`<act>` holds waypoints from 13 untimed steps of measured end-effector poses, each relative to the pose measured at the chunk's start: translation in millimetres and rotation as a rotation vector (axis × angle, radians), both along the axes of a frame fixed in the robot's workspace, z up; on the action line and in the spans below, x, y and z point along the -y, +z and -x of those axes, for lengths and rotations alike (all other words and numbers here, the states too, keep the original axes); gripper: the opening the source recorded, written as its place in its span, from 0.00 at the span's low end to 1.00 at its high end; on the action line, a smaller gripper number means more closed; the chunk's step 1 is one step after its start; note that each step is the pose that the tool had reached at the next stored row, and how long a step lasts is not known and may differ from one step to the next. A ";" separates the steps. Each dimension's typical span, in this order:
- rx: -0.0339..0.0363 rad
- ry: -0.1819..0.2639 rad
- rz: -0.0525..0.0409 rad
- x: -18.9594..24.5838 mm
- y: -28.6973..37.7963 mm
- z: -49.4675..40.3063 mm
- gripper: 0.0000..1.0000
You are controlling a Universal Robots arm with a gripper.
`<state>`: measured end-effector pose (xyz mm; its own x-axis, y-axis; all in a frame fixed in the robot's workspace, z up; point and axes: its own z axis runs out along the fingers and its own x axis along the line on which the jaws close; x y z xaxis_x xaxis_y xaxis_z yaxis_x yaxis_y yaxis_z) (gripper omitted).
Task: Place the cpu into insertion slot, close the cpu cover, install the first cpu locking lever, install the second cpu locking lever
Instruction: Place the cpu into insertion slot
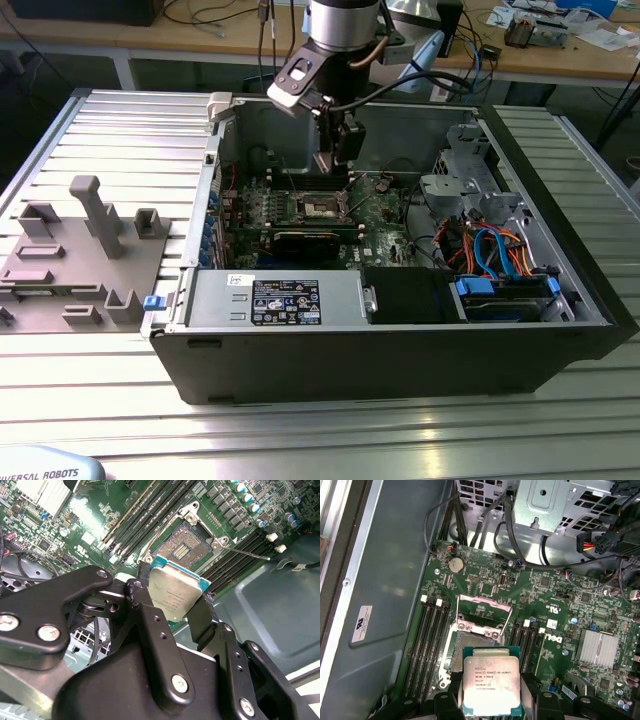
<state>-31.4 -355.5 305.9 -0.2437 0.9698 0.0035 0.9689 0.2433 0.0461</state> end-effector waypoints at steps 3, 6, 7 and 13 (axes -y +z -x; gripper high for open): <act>0.0000 0.000 0.0000 0.0 -0.5 0.6 0.54; 0.0000 0.000 -0.0001 -0.1 -0.8 0.9 0.54; -0.0001 0.000 0.0000 -0.1 -0.8 1.0 0.54; 0.0000 0.000 0.0000 -0.2 -1.0 1.0 0.54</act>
